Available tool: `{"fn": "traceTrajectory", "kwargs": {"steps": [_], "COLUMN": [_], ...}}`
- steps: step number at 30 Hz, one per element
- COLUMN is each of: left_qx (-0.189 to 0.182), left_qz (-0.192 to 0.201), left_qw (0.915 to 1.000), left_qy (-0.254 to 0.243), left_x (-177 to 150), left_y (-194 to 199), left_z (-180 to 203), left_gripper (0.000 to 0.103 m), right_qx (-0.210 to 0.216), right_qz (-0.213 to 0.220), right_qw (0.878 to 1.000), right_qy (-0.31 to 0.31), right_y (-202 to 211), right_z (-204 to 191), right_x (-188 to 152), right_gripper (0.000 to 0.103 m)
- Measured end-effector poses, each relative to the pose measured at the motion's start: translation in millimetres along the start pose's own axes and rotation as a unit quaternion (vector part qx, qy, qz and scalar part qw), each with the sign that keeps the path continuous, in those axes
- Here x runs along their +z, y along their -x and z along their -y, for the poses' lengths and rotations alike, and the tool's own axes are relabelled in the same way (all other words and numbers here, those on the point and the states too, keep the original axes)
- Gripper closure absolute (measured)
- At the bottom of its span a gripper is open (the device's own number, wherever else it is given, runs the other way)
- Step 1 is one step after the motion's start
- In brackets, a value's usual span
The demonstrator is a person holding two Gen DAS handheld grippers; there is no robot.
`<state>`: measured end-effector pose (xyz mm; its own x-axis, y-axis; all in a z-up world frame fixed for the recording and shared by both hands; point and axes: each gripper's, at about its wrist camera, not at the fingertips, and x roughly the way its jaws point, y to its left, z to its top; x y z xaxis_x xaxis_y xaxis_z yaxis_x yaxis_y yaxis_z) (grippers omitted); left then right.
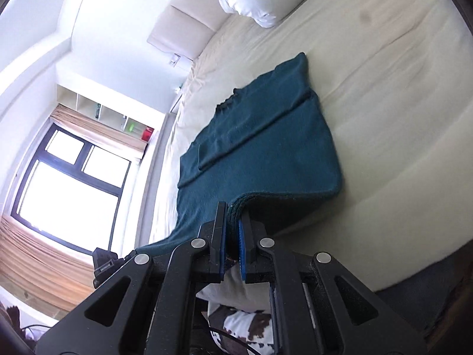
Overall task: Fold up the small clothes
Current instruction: 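Grasp the sweater hem with both tools and fold it toward the collar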
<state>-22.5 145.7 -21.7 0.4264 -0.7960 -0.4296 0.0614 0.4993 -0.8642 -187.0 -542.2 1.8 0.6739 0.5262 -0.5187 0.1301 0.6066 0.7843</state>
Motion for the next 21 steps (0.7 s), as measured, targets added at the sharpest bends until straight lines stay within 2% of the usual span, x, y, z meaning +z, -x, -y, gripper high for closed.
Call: {"fn": "traceTrajectory", "kwargs": {"steps": [9,13,21], "left_qx": [-0.020,-0.012,0.008], "left_qz": [0.031,0.046,0.068], "left_qw": [0.9989,0.9978,0.9959], "left_qy": [0.030,0.046,0.059], "left_x": [71.7,103.6,163.0], "left_y": [-40.1,-61.5,-105.1], "left_z": [5.7,-3.7,-13.4], "left_gripper": [0.098,0.098,0.098], "right_qx": [0.006,0.004,-0.026], "right_qz": [0.047,0.062,0.090], "right_qw": [0.999,0.997,0.995], "right_qy": [-0.028,-0.037,-0.039], "right_y": [-42.7,-67.9,-118.4], "right_z": [1.2,4.8,14.3], "right_x": [72.1,106.1,173.9], "right_gripper": [0.098,0.098,0.098]}}
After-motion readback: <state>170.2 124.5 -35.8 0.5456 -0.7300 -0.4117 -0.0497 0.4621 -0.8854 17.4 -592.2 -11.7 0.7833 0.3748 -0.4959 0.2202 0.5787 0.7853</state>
